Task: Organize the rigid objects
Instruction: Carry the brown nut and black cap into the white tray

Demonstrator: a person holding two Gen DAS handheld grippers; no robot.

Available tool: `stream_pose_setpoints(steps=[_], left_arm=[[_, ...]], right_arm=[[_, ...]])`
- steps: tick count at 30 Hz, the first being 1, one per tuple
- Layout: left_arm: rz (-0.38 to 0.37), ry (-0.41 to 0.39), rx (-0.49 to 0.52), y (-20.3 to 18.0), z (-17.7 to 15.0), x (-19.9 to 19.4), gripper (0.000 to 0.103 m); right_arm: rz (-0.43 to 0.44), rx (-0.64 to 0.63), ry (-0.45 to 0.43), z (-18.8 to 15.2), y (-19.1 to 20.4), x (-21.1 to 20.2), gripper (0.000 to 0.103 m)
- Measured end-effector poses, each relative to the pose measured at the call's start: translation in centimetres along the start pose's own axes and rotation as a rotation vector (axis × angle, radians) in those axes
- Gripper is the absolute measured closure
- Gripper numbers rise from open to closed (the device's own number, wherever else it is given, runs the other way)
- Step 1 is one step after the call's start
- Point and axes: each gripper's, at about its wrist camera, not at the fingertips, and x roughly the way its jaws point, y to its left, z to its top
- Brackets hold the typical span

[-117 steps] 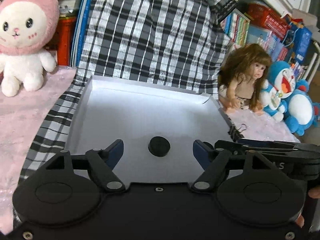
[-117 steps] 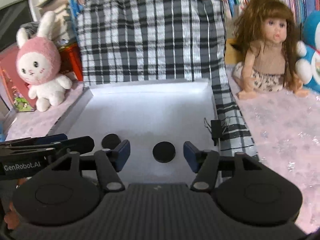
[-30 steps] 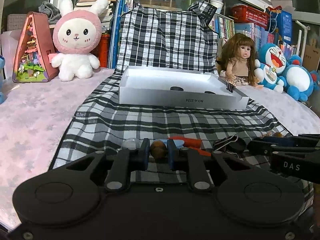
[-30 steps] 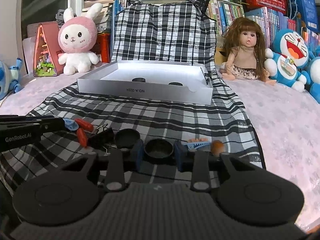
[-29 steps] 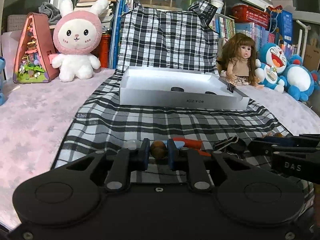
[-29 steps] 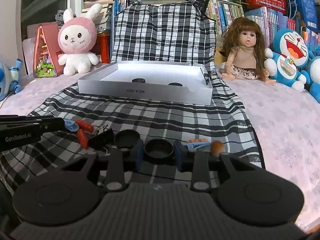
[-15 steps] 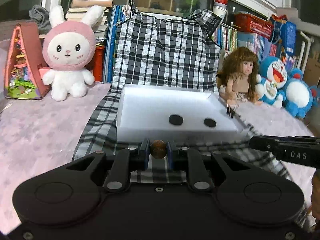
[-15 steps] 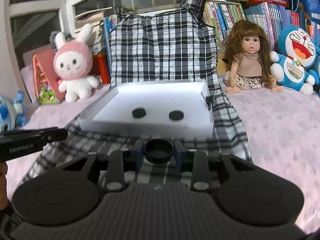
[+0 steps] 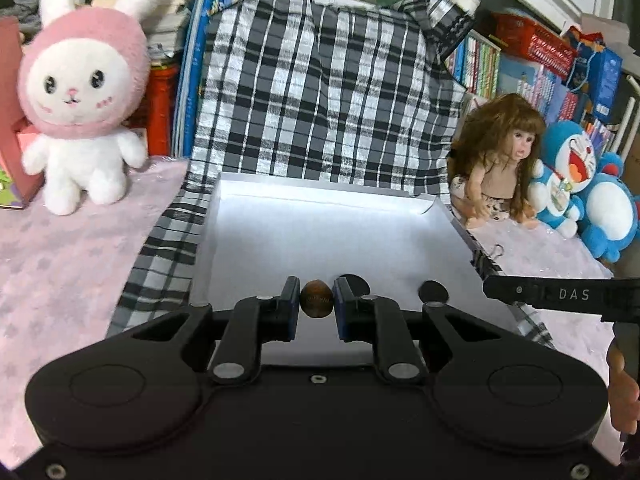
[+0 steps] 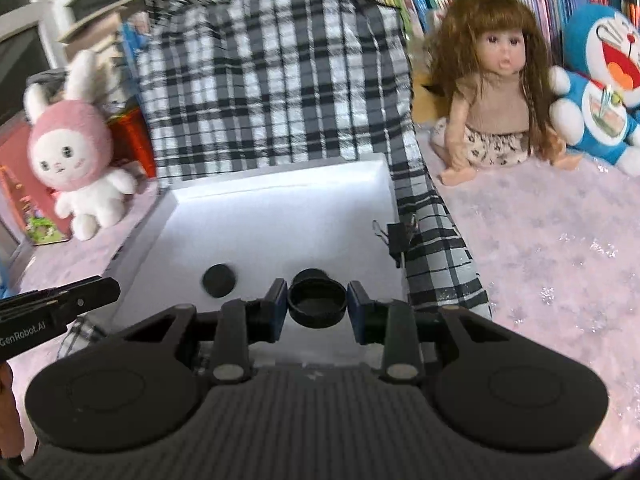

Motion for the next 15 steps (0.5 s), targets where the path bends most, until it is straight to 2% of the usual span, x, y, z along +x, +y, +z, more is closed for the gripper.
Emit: stream_pose_setpoints(steps=[7, 15], left_arm=[[0.007, 0.068, -0.05, 0.1, 0.2, 4.8, 0.086], [0.036, 0.069, -0.043, 0.2, 0.1, 7.2, 0.085]], right_arm=[[-0.054, -0.009, 0.014, 0.1, -0.1, 3.1, 0.065], [-0.08, 0.004, 0.002, 0.0, -0.3, 4.6, 0.065]])
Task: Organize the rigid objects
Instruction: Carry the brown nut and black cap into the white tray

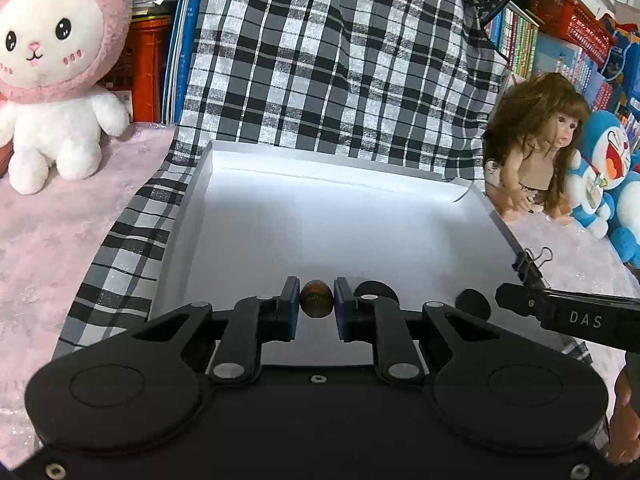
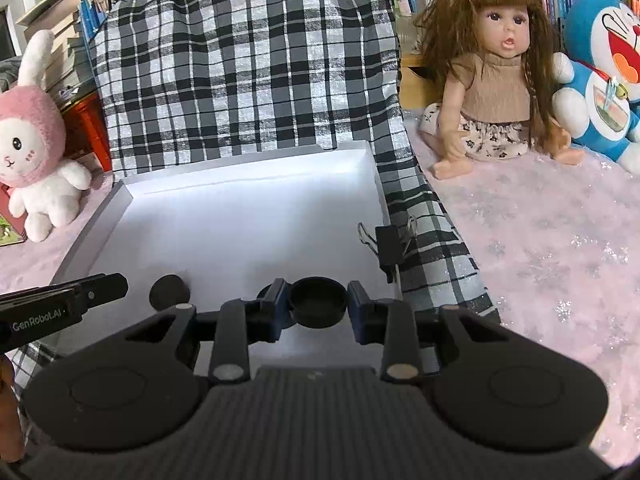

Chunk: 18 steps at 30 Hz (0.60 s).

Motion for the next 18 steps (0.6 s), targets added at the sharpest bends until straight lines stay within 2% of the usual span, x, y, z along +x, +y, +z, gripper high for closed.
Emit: stream_pose_setpoints(steps=[18], left_arm=[[0.0, 0.012, -0.006, 0.1, -0.4, 1.8, 0.085]], right_arm=[[-0.014, 0.035, 0.012, -0.4, -0.4, 1.6, 0.065]])
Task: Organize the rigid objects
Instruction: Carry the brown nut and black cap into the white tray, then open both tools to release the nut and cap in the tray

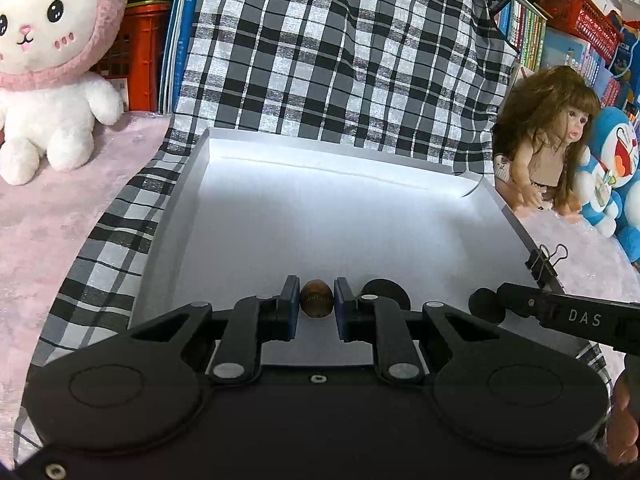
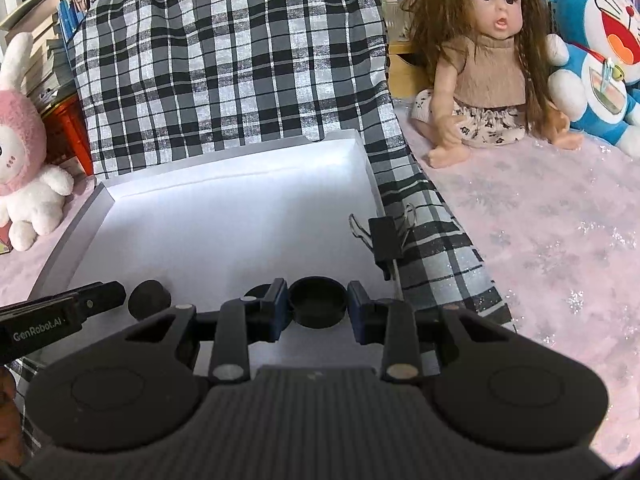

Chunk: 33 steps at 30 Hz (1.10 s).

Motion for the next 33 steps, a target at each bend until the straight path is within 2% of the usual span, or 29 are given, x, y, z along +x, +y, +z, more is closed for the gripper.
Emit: stream_pose_setpoints(steps=[6, 8, 9, 10, 13, 15, 20, 24, 28, 33], left_arm=[[-0.014, 0.0, -0.003, -0.2, -0.1, -0.1, 0.084], [-0.01, 0.001, 0.0, -0.4, -0.1, -0.2, 0.084], [-0.011, -0.002, 0.005, -0.3, -0.1, -0.3, 0.082], [-0.009, -0.004, 0.01, -0.4, -0.1, -0.4, 0.08], [-0.003, -0.019, 0.028, -0.5, 0.0, -1.1, 0.065], [-0.005, -0.035, 0.035, -0.5, 0.2, -1.9, 0.062], [-0.035, -0.058, 0.028, -0.2, 0.3, -4.4, 0.047], [-0.052, -0.077, 0.039, 0.0, -0.6, -6.6, 0.037], [-0.061, -0.103, 0.039, 0.2, -2.0, -8.9, 0.034], [-0.047, -0.136, 0.079, 0.1, -4.6, -11.7, 0.033]], right_arm=[[0.022, 0.006, 0.004, 0.1, -0.1, -0.1, 0.063], [0.029, 0.009, 0.005, 0.1, -0.1, -0.2, 0.058], [0.03, 0.01, 0.004, 0.1, -0.1, -0.2, 0.049], [0.032, 0.011, 0.002, 0.1, -0.1, -0.3, 0.046], [0.036, 0.013, -0.003, 0.2, -0.2, -0.7, 0.044], [0.042, 0.013, -0.009, 0.2, -0.3, -1.1, 0.043], [0.079, -0.007, -0.036, 0.0, -0.3, -3.0, 0.036], [0.105, -0.066, -0.078, -0.8, 0.4, -5.2, 0.026], [0.147, -0.12, -0.123, -2.2, 1.2, -7.5, 0.017], [0.192, -0.174, -0.163, -4.5, 1.9, -9.7, 0.015]])
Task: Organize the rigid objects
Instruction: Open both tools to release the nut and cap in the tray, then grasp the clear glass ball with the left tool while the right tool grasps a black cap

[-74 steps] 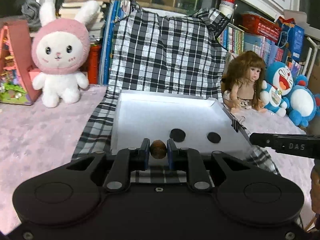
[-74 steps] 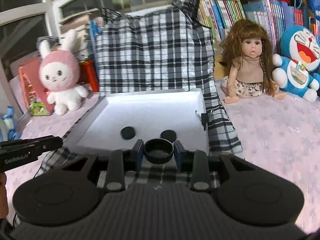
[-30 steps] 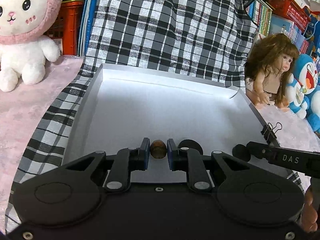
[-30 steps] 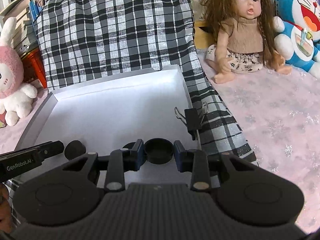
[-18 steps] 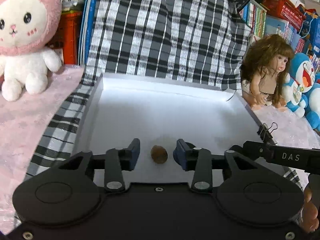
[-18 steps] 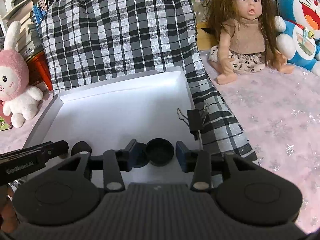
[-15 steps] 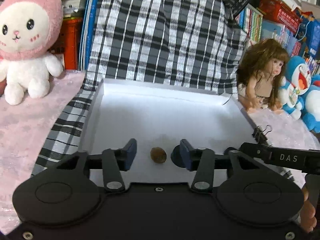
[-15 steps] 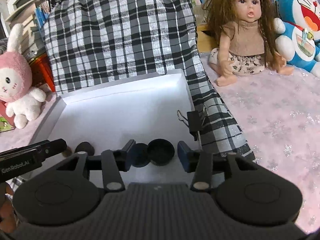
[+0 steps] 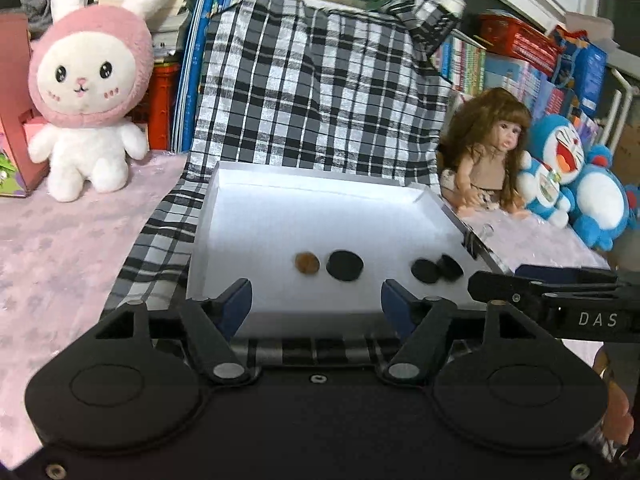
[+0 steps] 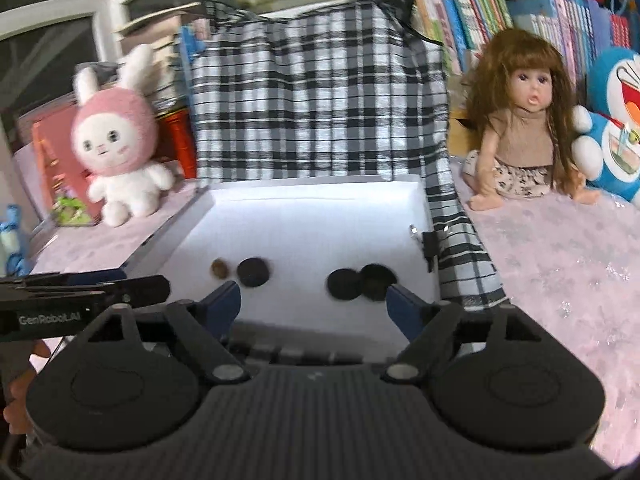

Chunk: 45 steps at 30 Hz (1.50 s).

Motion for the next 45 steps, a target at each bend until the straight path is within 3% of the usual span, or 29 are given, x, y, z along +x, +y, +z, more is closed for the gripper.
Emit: stream_pose_setpoints(steps=[5, 18, 21, 24, 26, 36, 45], left_arm=[[0.024, -0.094, 0.069, -0.2, -2.9, -3.5, 0.028], [0.078, -0.108, 0.116, 1.0, -9.7, -8.9, 0.028], [0.082, -0.099, 0.108, 1.4, -10.9, -9.6, 0.036], [0.053, -0.076, 0.093, 1.8, -11.7, -10.0, 0.065], [0.048, -0.062, 0.085, 1.9, -12.1, -10.1, 0.07], [0.105, -0.073, 0.106, 1.5, -12.5, -9.4, 0.07], [0.114, -0.066, 0.107, 1.5, -12.5, -8.5, 0.067]], right_arm=[[0.034, -0.069, -0.02, -2.2, 1.4, -2.0, 0.013], [0.026, -0.196, -0.056, -7.7, 2.7, -5.6, 0.006], [0.003, -0.225, -0.072, -8.9, 3.1, -6.2, 0.006], [-0.031, -0.252, -0.085, -9.7, 3.4, -6.7, 0.007], [-0.044, -0.279, -0.078, -10.2, 3.6, -6.9, 0.01], [-0.044, -0.332, -0.029, -11.3, 4.9, -6.5, 0.035], [-0.012, -0.339, -0.006, -11.4, 5.9, -5.7, 0.039]])
